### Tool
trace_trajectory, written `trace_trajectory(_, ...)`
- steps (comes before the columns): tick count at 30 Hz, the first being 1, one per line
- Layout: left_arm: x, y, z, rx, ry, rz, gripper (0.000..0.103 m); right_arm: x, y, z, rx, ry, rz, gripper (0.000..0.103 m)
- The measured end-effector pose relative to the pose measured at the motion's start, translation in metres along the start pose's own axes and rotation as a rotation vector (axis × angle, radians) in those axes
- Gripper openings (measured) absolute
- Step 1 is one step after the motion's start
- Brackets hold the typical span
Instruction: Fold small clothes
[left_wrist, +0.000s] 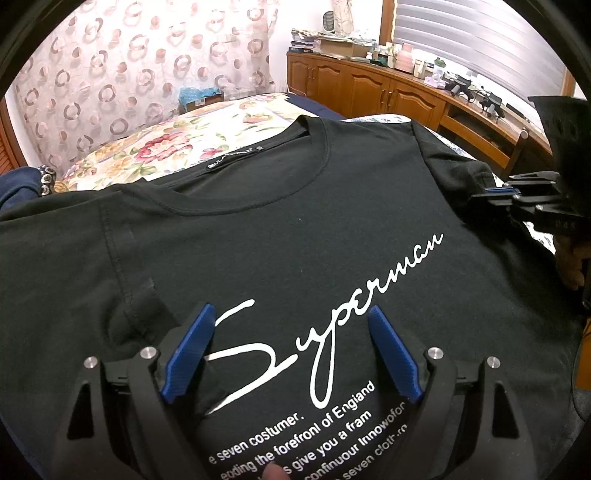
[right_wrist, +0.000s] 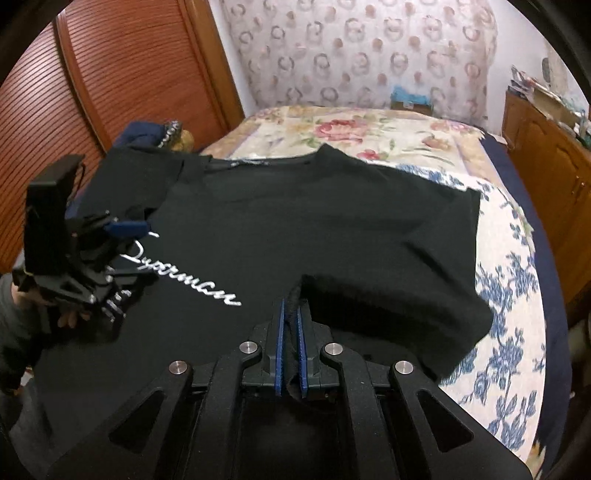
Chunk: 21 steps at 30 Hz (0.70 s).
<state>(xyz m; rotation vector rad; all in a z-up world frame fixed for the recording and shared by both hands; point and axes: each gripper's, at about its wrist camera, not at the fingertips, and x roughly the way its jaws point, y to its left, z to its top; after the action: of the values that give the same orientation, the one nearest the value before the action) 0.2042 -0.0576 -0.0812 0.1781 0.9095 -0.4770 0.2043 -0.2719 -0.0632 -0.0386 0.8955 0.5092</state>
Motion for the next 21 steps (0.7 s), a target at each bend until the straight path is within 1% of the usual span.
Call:
trace_trajectory(3,0.000,0.000,0.000,0.004,-0.001,0.007,0.086,-0.009,-0.006,-0.001,0.021,-0.004,-0.025,0.025)
trace_trajectory(6,0.001,-0.002,0.000,0.007,0.000,0.012,0.087,-0.028,-0.013,0.000,0.026,-0.028,-0.056,0.033)
trace_trajectory(7,0.001,-0.003,-0.001,0.008,0.000,0.013,0.087,-0.035,-0.015,0.000,0.026,-0.038,-0.068,0.034)
trace_trajectory(11,0.001,-0.003,-0.001,0.008,0.000,0.012,0.087,-0.056,-0.028,0.001,0.039,-0.079,-0.115,0.036)
trace_trajectory(13,0.001,-0.004,-0.001,0.007,0.000,0.011,0.087,-0.063,-0.043,0.001,0.063,-0.096,-0.162,0.036)
trace_trajectory(16,0.001,-0.003,-0.001,0.007,0.000,0.013,0.088,-0.061,-0.062,-0.001,0.112,-0.087,-0.201,0.036)
trace_trajectory(19,0.001,-0.004,-0.001,0.006,-0.001,0.013,0.087,-0.050,-0.078,-0.005,0.149,-0.055,-0.193,0.036)
trace_trajectory(21,0.001,-0.003,-0.001,0.004,0.000,0.015,0.087,-0.042,-0.084,-0.008,0.176,-0.035,-0.154,0.036)
